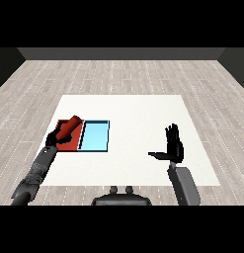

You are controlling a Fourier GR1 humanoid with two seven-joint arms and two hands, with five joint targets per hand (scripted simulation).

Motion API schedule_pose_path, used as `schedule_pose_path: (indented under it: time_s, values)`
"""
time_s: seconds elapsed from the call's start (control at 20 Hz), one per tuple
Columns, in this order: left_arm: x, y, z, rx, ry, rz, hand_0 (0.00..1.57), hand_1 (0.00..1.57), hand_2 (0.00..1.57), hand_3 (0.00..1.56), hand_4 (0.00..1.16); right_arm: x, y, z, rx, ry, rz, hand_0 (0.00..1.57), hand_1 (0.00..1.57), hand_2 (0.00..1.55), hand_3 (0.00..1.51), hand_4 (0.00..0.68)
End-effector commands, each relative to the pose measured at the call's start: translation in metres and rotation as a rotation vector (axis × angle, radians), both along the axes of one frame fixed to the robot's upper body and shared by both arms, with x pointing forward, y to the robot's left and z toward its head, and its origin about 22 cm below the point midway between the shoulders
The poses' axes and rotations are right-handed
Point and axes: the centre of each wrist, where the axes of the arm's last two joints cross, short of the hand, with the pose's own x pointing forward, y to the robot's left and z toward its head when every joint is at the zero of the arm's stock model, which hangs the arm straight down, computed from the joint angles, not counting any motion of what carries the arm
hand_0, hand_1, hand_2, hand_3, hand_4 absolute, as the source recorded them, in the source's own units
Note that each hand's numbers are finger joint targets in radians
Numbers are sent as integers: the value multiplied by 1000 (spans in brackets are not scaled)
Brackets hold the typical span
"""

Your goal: Pick the red can and put it in the red box

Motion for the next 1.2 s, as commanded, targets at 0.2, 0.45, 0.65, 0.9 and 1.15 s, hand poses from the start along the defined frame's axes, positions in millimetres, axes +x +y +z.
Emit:
schedule_pose_path:
  time_s: [0.2, 0.45, 0.65, 0.9, 1.15]
  values:
    - [-5, 9, -15, -63, 191, -67, 258, 258, 572, 499, 642, 18, 1, -17, 8, 6, -5, 0, 0, 0, 0, 0]
    - [3, 1, -13, 2, 241, -41, 0, 0, 0, 0, 0, 25, 3, -3, 33, -31, 5, 0, 0, 0, 0, 0]
    - [14, 3, 4, -220, -170, -23, 0, 0, 0, 0, 0, 20, 7, -4, 22, -32, 30, 0, 0, 0, 0, 0]
    - [42, -18, 39, -504, -667, -237, 0, 0, 0, 0, 0, 20, 13, -8, 35, -35, 62, 0, 0, 0, 0, 0]
    - [36, -81, 10, -781, -947, -421, 0, 0, 0, 0, 0, 10, -1, -19, -3, -35, 42, 0, 0, 0, 0, 0]
